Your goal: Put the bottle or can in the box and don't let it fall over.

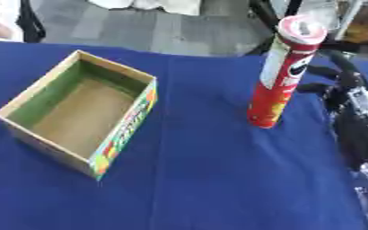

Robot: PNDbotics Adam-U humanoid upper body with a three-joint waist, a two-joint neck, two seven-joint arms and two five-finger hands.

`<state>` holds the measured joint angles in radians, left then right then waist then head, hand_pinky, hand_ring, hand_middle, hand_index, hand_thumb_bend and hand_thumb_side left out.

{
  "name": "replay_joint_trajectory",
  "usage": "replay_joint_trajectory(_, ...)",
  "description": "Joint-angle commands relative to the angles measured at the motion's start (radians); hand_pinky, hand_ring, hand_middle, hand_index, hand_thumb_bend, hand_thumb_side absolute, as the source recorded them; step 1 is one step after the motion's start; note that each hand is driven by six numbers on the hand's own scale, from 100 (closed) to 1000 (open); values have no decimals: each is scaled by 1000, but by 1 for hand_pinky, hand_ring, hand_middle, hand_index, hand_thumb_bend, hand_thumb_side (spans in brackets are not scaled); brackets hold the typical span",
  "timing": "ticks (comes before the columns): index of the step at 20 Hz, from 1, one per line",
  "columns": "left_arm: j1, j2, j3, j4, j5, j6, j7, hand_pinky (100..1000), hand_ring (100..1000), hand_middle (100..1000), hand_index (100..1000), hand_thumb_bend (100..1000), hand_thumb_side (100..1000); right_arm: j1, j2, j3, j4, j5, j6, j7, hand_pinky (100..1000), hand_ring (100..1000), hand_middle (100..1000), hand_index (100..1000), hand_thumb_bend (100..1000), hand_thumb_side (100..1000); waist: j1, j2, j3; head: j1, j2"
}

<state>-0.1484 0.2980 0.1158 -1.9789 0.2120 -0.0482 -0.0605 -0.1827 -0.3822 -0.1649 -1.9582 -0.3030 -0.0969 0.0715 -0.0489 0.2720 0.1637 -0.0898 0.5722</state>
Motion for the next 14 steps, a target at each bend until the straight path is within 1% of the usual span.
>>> replay_joint_trajectory(1, -2, 11, 11, -21, 4, -4, -3, 369, 746, 789, 822, 174, 844, -3, -15, -4, -22, 1, -1, 3, 1000, 711, 803, 1000, 100, 790, 3, -18, 0, 2, -9)
replay_joint_trajectory(14, -1, 11, 11, -21, -3, -8, -6, 368, 745, 789, 820, 187, 838, -3, -18, -10, -27, 1, -6, -5, 1000, 718, 806, 1000, 100, 785, 5, -20, -2, 0, -3)
